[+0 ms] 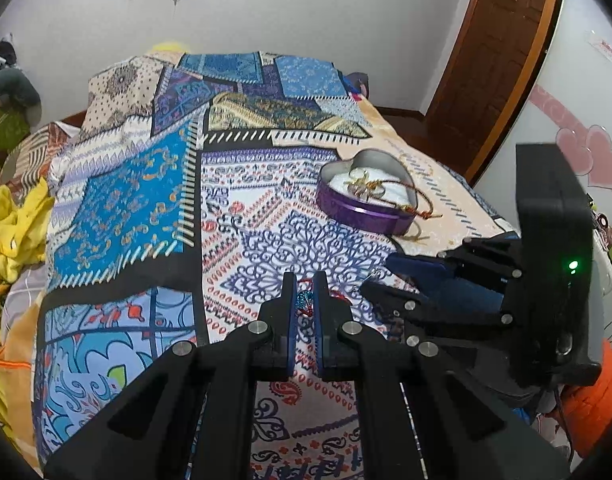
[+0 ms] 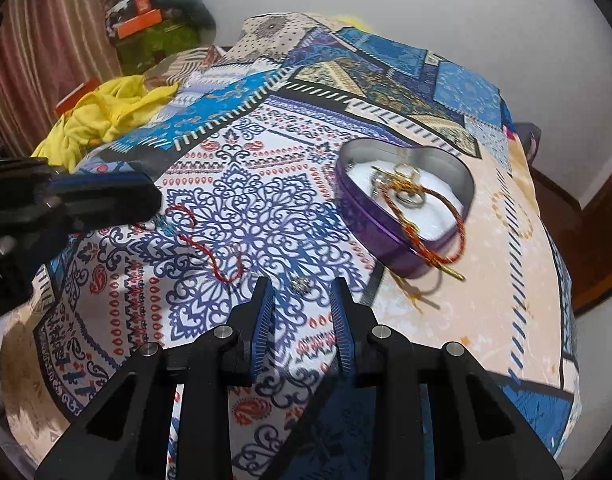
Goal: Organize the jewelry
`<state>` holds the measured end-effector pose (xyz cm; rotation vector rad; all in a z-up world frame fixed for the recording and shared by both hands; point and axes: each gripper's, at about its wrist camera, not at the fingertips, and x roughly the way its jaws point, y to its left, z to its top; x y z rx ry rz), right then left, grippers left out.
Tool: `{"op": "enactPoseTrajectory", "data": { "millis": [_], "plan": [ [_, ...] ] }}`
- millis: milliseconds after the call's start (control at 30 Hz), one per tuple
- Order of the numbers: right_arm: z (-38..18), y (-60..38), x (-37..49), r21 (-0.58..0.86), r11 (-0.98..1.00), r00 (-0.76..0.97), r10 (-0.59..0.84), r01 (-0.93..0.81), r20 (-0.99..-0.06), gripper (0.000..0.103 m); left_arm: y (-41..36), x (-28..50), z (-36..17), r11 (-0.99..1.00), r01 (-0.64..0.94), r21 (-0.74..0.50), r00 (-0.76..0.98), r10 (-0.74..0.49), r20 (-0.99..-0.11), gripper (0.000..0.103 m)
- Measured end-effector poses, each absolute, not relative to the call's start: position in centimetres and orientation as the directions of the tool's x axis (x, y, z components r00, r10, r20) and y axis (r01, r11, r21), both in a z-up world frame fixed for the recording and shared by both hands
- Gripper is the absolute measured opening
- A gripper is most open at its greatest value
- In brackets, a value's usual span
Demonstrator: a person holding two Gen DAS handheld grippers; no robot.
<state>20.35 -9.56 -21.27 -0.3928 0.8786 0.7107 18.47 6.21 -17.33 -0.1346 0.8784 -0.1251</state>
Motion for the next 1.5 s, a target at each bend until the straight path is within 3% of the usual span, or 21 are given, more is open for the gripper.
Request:
{"op": "enactPoseTrajectory", "data": {
  "millis": [67,100,900,1500],
  "plan": [
    [-21.4,-9.3,20.4,-0.032,0.698,0.427,0.401,-0.716,-0.810,0.011,6.4,18.5,-17.8,0.984,0.050,-0.173,0.623,-0.166,-0.765,0.006],
    [-21.5,-9.2,20.4,-0.036,0.695,0.428,0.400,-0.718,-0.810,0.010,6.4,18.4,-17.9,0.983,0.050,-0.175,0.621,-0.167,-0.766,0.006],
    [-13.7,-14.6,20.7,0.006,0.811,0.622,0.454,-0.585,-0.638,0.010,5.5,19.8,-12.1,0.985,0.068,-0.156,0.720,-0.157,-0.676,0.006],
    [-11.5,-17.1,23.2,0.047,0.849,0.680,0.453,-0.526,-0.576,0.010,4.3,24.9,-9.1,0.978,0.072,-0.194,0.763,-0.179,-0.621,0.006]
  ]
}}
